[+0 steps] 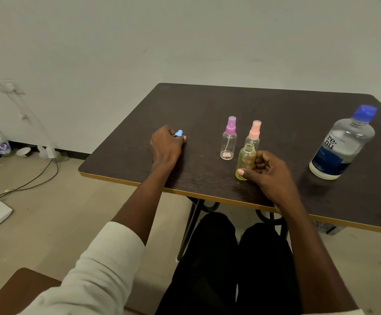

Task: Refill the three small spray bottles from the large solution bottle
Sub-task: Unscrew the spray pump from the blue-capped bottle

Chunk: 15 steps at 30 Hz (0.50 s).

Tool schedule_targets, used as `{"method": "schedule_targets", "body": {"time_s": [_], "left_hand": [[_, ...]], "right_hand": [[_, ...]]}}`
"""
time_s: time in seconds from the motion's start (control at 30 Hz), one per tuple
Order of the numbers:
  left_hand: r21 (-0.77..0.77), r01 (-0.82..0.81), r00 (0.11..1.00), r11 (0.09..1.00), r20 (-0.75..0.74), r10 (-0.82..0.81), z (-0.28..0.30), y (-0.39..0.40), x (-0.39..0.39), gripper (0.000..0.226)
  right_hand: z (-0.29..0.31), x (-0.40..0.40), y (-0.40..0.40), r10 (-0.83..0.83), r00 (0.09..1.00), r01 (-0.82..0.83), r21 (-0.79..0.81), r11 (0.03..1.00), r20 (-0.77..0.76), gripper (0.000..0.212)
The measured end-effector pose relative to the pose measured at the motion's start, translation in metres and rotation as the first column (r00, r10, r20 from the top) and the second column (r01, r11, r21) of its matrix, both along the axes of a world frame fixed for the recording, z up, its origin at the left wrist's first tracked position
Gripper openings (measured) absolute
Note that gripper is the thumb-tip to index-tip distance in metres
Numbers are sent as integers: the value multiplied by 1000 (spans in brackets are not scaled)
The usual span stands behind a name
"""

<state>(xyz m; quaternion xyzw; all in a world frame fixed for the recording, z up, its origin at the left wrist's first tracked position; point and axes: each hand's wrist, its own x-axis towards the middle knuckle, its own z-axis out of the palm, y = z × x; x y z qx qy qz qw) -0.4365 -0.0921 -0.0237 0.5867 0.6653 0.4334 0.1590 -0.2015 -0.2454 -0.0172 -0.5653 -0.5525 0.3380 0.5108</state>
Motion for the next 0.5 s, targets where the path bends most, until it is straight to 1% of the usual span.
{"method": "schedule_targets", "body": {"time_s": [0.27, 0.5], "left_hand": [[3, 4, 999, 1000, -35, -3, 1, -1, 1, 29], [-4, 13, 999, 1000, -52, -13, 1, -2, 0, 37]], "right_hand": [[-3, 2, 2, 0, 1000, 0, -17, 1000, 11, 38], [-4, 2, 3, 9, 1000, -9, -11, 1000, 11, 39]]}}
